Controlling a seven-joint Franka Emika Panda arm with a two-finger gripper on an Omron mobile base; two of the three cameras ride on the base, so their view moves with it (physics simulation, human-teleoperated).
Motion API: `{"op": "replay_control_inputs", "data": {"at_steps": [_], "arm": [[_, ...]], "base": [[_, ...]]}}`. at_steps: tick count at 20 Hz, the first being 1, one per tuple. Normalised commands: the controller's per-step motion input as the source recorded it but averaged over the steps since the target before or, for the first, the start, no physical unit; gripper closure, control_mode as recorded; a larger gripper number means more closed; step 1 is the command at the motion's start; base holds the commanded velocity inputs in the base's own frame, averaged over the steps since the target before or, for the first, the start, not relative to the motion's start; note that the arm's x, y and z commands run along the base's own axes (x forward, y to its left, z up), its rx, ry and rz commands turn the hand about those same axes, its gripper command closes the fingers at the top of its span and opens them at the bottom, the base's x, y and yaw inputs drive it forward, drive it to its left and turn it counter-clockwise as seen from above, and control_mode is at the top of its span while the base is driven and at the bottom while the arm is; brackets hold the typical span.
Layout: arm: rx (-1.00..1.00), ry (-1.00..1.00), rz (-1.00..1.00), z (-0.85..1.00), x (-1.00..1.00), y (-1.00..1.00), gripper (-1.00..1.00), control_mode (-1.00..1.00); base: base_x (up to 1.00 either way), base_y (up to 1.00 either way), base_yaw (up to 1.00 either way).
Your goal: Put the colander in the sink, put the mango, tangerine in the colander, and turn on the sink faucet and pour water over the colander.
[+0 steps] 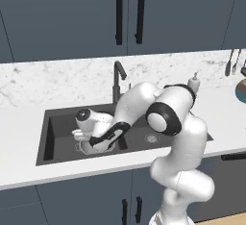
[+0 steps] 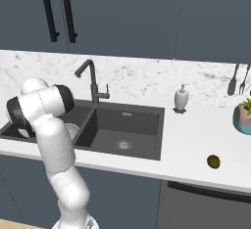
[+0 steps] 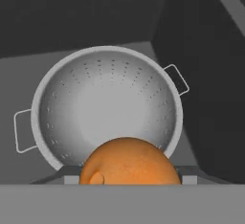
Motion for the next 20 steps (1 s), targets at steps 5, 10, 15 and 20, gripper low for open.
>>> {"op": "replay_control_inputs", "data": {"at_steps": [5,10,15,20], "arm": [[-0.01,0.18,0.0,-0.08,0.51,0.0,1.0,-1.0],[-0.06,0.18,0.0,-0.24,0.03,0.01,1.0,-1.0],[-0.05,0.14,-0.03,-0.03,0.14,0.0,1.0,-1.0],[-0.07,0.12,-0.03,-0.1,0.18,0.0,1.0,-1.0]], "base": [[0.0,0.0,0.0],[0.0,0.0,0.0],[0.0,0.0,0.0],[0.0,0.0,0.0]]}}
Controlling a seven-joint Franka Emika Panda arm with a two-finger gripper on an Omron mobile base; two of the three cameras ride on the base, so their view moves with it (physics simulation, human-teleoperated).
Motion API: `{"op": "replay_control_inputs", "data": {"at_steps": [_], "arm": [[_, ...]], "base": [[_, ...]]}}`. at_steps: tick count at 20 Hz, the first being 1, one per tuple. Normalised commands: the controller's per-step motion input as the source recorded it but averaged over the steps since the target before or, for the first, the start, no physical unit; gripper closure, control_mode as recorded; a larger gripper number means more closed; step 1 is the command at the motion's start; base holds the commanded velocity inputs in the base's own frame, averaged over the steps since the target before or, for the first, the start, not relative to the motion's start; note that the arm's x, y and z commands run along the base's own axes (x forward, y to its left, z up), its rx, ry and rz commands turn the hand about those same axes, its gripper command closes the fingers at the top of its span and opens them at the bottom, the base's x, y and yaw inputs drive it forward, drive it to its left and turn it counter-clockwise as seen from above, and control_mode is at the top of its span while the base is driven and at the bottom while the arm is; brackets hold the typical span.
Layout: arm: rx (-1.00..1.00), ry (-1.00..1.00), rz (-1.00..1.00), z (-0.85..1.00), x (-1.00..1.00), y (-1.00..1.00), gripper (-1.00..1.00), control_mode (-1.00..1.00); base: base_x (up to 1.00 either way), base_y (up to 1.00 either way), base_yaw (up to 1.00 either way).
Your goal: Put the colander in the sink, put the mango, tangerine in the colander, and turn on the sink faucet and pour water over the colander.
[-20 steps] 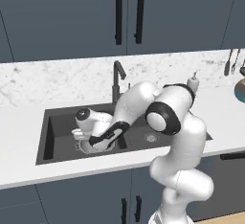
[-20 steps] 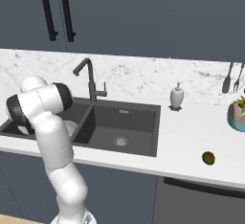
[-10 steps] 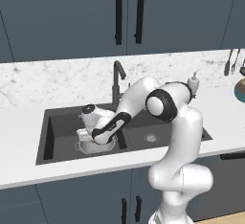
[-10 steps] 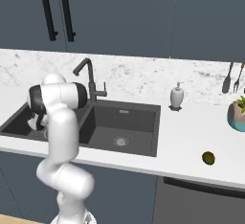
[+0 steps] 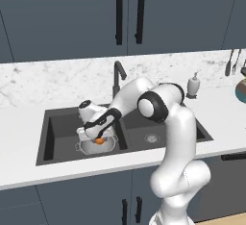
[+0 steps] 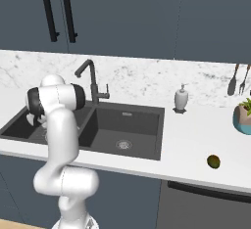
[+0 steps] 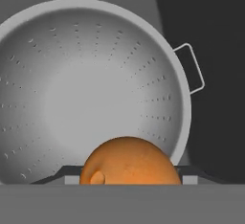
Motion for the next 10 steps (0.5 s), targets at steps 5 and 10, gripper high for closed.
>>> {"op": "replay_control_inputs", "data": {"at_steps": [5,10], "arm": [[-0.09,0.09,-0.01,-0.25,0.0,0.0,1.0,-1.0],[-0.08,0.06,-0.01,-0.14,0.01,0.0,1.0,-1.0]], "base": [[0.0,0.0,0.0],[0.0,0.0,0.0]]}}
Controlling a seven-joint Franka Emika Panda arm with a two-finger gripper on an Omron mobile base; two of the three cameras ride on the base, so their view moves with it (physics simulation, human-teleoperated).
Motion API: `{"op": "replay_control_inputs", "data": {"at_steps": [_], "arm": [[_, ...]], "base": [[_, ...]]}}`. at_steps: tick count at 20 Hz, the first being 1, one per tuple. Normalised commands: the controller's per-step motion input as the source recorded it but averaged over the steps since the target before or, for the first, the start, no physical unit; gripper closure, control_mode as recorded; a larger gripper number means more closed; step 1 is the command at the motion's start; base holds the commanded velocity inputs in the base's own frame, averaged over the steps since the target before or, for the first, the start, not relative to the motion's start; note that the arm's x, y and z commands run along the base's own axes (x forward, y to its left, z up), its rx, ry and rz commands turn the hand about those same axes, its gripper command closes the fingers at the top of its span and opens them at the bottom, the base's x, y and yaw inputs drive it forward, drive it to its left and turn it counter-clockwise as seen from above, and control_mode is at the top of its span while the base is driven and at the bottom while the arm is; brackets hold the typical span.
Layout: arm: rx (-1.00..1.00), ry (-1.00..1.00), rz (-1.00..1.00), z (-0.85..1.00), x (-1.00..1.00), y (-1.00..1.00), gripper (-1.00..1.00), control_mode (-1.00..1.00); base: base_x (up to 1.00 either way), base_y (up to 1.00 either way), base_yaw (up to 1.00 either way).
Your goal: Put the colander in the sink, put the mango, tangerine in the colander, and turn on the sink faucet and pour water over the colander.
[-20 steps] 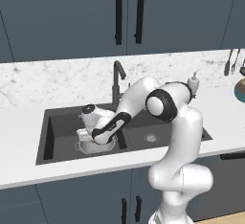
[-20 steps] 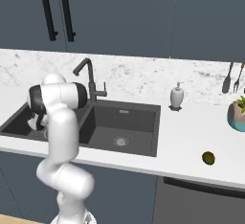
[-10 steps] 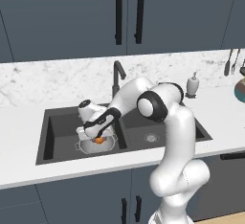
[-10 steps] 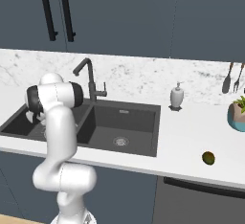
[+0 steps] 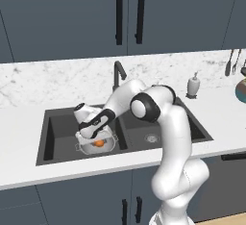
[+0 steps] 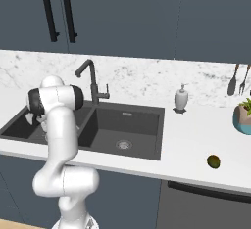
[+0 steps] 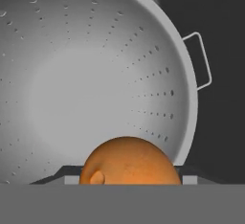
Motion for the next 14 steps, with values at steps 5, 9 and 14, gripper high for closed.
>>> {"op": "replay_control_inputs", "data": {"at_steps": [5,9,14], "arm": [[-0.07,0.08,0.0,-0.14,0.0,-0.01,-1.0,-1.0],[-0.07,0.08,0.0,-0.08,0.0,-0.03,-1.0,-1.0],[-0.01,0.02,0.0,0.03,0.01,-0.04,-1.0,-1.0]], "base": [[0.0,0.0,0.0],[0.0,0.0,0.0],[0.0,0.0,0.0]]}}
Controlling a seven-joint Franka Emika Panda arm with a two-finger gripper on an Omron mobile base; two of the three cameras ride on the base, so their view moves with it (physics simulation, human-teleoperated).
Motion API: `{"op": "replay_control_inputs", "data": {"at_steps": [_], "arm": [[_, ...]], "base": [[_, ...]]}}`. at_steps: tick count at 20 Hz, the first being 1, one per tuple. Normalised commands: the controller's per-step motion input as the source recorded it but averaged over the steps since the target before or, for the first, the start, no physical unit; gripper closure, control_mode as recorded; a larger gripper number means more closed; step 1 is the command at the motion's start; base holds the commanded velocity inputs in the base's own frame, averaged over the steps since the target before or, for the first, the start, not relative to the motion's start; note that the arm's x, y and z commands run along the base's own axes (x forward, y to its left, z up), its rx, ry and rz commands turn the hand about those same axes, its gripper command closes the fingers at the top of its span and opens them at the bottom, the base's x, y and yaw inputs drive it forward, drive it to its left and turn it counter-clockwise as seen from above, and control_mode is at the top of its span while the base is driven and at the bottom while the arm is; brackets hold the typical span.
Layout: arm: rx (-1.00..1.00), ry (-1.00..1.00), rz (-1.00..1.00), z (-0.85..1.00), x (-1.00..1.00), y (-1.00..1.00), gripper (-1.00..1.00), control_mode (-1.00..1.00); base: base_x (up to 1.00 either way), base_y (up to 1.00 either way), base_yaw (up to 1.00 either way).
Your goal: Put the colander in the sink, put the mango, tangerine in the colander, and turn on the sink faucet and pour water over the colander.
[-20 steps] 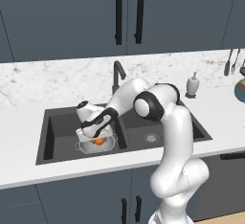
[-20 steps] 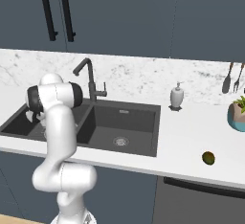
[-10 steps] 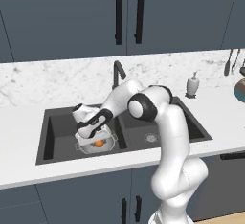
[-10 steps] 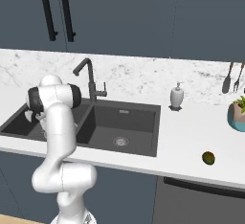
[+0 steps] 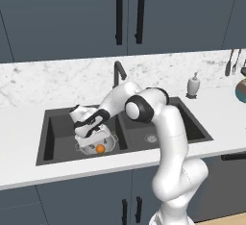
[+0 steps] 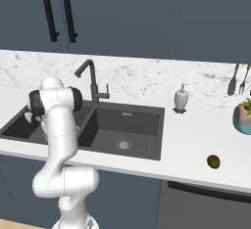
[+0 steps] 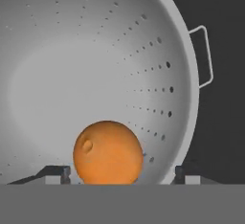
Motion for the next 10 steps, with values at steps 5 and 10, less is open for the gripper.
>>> {"op": "replay_control_inputs", "data": {"at_steps": [5,10], "arm": [[0.0,0.0,0.0,0.37,0.0,0.0,-1.0,-1.0],[0.05,-0.1,0.0,0.95,-0.33,-0.05,-1.0,-1.0]], "base": [[0.0,0.0,0.0],[0.0,0.0,0.0]]}}
